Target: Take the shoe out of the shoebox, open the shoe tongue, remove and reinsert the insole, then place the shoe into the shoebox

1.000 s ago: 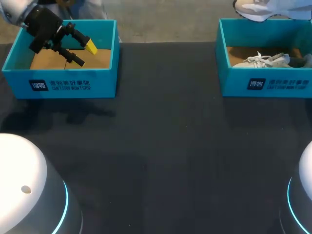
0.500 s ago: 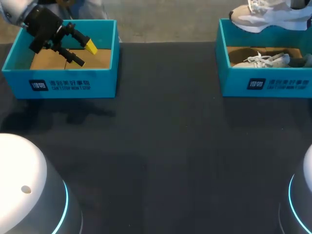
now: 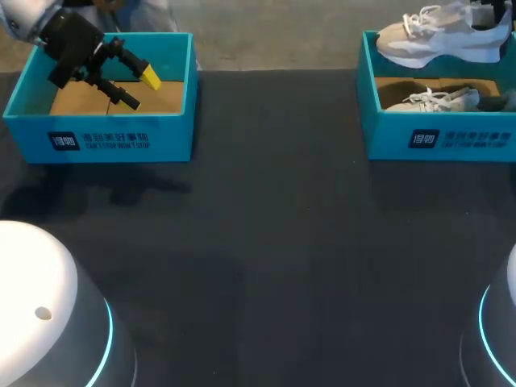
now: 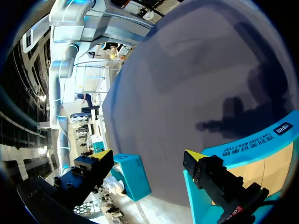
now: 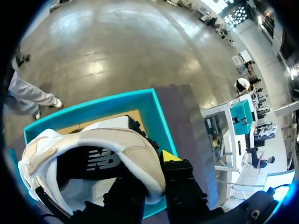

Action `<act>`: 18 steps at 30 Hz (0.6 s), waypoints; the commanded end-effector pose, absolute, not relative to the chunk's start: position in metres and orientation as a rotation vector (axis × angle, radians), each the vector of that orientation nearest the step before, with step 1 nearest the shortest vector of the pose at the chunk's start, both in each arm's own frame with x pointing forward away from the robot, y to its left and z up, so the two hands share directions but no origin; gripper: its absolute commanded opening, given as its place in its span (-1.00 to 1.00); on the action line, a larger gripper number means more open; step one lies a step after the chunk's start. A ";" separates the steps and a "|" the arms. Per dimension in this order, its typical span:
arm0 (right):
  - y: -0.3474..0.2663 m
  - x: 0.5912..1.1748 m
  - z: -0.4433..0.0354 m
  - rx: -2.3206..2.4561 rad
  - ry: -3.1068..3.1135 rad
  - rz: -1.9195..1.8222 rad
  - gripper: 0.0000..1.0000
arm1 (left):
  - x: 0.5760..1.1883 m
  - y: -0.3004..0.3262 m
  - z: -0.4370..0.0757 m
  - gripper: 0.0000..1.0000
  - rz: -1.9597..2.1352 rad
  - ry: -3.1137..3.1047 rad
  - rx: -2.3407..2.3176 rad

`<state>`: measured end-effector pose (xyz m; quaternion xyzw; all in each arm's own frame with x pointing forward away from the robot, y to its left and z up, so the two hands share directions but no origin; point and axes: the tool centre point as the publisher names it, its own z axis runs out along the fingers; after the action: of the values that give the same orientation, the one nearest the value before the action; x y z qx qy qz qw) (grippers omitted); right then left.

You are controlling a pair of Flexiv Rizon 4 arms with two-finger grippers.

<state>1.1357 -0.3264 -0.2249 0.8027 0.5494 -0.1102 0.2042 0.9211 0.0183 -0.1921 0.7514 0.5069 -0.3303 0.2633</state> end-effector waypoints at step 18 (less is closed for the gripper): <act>-0.328 1.137 -0.255 2.276 1.558 -0.313 -1.00 | 0.921 0.018 -0.192 1.00 -0.891 1.371 2.035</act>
<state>1.1322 -0.3272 -0.2527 0.8059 0.5516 -0.1100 0.1846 0.9211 0.0183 -0.1921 0.7514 0.5070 -0.3303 0.2633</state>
